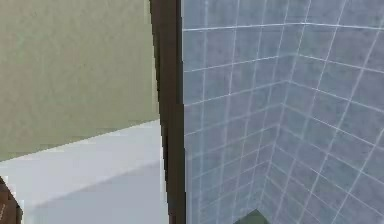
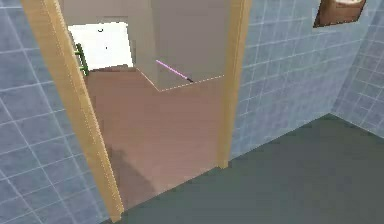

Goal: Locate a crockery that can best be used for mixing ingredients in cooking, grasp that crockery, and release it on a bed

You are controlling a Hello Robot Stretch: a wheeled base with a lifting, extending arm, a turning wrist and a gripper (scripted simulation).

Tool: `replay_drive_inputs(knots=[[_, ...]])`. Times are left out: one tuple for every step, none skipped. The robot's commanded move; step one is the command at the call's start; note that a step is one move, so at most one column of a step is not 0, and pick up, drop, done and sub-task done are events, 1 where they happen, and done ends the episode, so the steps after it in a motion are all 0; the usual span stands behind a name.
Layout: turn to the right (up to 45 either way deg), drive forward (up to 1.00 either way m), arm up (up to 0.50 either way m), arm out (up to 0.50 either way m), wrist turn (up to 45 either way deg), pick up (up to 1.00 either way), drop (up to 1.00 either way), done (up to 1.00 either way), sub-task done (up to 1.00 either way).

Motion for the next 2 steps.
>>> replay_drive_inputs(knots=[[45.0, 0.0, 0.0, 0.0, 0.0, 0.0, 0.0, 0.0, 0.0], [45.0, 0.0, 0.0, 0.0, 0.0, 0.0, 0.0, 0.0, 0.0]])
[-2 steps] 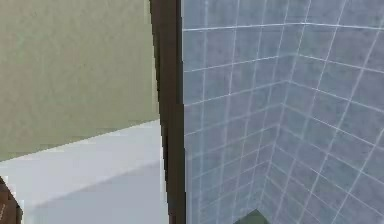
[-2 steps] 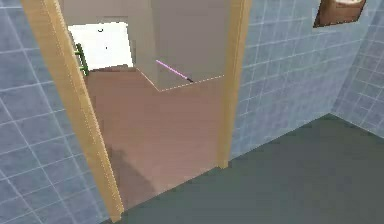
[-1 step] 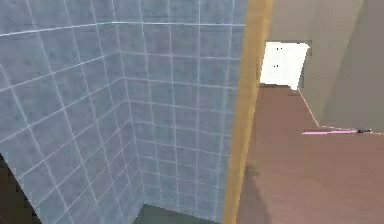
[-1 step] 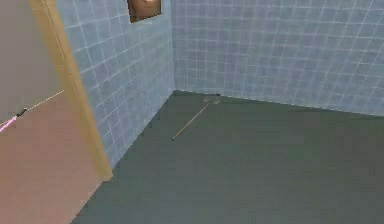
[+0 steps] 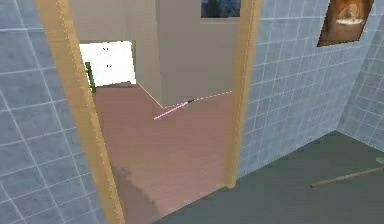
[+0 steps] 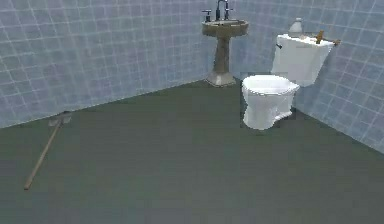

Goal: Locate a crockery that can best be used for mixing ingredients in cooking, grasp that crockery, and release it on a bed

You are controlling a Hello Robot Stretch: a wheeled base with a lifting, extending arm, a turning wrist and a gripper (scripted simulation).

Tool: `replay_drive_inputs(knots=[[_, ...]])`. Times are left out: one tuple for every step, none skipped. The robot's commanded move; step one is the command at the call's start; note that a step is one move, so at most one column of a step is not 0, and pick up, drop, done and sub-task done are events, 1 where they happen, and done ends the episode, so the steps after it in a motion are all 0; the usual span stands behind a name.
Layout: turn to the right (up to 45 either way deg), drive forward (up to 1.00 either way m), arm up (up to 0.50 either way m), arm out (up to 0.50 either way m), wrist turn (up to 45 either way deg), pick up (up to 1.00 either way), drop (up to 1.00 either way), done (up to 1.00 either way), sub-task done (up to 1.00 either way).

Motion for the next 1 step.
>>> replay_drive_inputs(knots=[[6.0, 0.0, 0.0, 0.0, 0.0, 0.0, 0.0, 0.0, 0.0]])
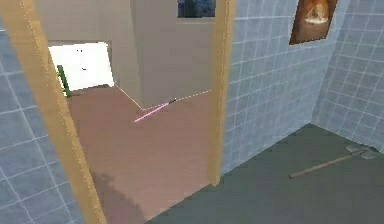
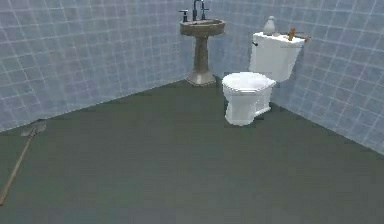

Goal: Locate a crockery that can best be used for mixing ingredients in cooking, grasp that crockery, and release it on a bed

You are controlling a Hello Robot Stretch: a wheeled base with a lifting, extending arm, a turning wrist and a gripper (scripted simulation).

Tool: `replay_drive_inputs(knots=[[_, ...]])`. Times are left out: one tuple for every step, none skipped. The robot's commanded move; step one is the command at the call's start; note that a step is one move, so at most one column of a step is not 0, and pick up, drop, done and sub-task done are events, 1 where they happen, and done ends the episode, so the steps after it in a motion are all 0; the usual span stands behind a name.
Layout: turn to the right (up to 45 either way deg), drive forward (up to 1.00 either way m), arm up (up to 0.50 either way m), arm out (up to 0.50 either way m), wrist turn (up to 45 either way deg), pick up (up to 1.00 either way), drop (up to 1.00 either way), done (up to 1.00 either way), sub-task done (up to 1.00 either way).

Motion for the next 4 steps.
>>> replay_drive_inputs(knots=[[0.0, 0.95, 0.0, 0.0, 0.0, 0.0, 0.0, 0.0, 0.0], [-36.0, 0.0, 0.0, 0.0, 0.0, 0.0, 0.0, 0.0, 0.0], [0.0, 1.0, 0.0, 0.0, 0.0, 0.0, 0.0, 0.0, 0.0], [-12.0, 0.0, 0.0, 0.0, 0.0, 0.0, 0.0, 0.0, 0.0]])
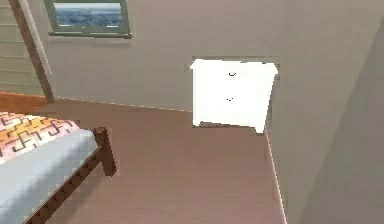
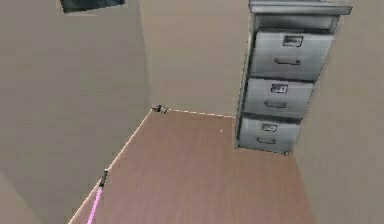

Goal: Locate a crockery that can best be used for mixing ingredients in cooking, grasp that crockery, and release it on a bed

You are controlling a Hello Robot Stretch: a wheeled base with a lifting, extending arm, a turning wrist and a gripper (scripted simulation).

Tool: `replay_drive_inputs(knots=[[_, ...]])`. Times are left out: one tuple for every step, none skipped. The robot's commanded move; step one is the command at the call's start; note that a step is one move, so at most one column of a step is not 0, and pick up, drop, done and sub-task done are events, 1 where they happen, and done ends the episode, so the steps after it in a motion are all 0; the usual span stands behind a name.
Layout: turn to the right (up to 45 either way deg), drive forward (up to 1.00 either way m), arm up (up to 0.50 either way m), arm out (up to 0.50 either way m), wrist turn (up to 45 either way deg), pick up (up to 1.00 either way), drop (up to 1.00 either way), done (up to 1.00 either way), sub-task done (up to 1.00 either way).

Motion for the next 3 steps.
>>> replay_drive_inputs(knots=[[0.0, 0.2, 0.0, 0.0, 0.0, 0.0, 0.0, 0.0, 0.0], [18.0, 0.0, 0.0, 0.0, 0.0, 0.0, 0.0, 0.0, 0.0], [0.0, 0.1, 0.0, 0.0, 0.0, 0.0, 0.0, 0.0, 0.0]])
